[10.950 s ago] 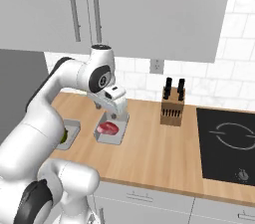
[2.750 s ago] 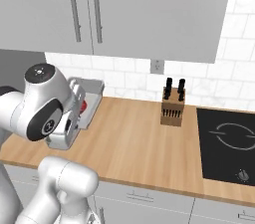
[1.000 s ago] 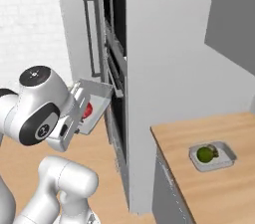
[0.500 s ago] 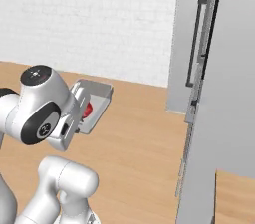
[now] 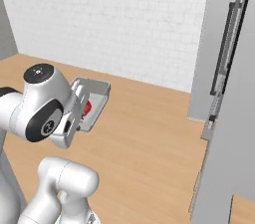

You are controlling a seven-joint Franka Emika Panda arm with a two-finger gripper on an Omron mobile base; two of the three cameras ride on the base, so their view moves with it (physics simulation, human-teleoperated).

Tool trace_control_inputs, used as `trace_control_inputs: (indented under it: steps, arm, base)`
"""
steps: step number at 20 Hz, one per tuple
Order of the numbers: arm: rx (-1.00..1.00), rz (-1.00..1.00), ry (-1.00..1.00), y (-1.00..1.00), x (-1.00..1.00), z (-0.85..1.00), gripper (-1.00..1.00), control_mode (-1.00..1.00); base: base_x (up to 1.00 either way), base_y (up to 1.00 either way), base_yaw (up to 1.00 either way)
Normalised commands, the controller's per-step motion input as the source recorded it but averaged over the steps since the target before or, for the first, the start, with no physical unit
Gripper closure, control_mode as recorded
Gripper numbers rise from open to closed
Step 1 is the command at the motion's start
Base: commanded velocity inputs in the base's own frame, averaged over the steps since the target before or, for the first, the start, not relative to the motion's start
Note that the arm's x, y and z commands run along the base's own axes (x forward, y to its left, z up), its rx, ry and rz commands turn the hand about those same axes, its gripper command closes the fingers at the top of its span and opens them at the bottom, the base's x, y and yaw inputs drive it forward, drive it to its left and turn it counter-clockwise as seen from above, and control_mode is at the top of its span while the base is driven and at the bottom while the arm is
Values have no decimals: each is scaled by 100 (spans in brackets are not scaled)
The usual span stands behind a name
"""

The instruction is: Take the meat container that has the steak and place it on the second highest rack of the freezer. Then take the vegetable container that has the lime and mushroom and place it on the highest rack of the freezer.

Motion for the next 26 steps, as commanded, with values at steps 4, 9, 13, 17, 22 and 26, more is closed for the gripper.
trace_control_inputs:
  steps: [4, 9, 13, 17, 22, 26]
  arm:
    - [0, 0, 0, 0, 0, 0, 100, 100]
    - [0, 0, 0, 0, 0, 0, 100, 100]
    - [0, 0, 0, 0, 0, 0, 100, 100]
    - [0, 0, 0, 0, 0, 0, 100, 100]
    - [0, 0, 0, 0, 0, 0, 100, 100]
    - [0, 0, 0, 0, 0, 0, 100, 100]
  base:
    - [82, 21, -10]
    - [100, 26, -12]
    - [100, 26, -19]
    - [100, 14, -19]
    - [100, 0, -18]
    - [100, 0, -19]
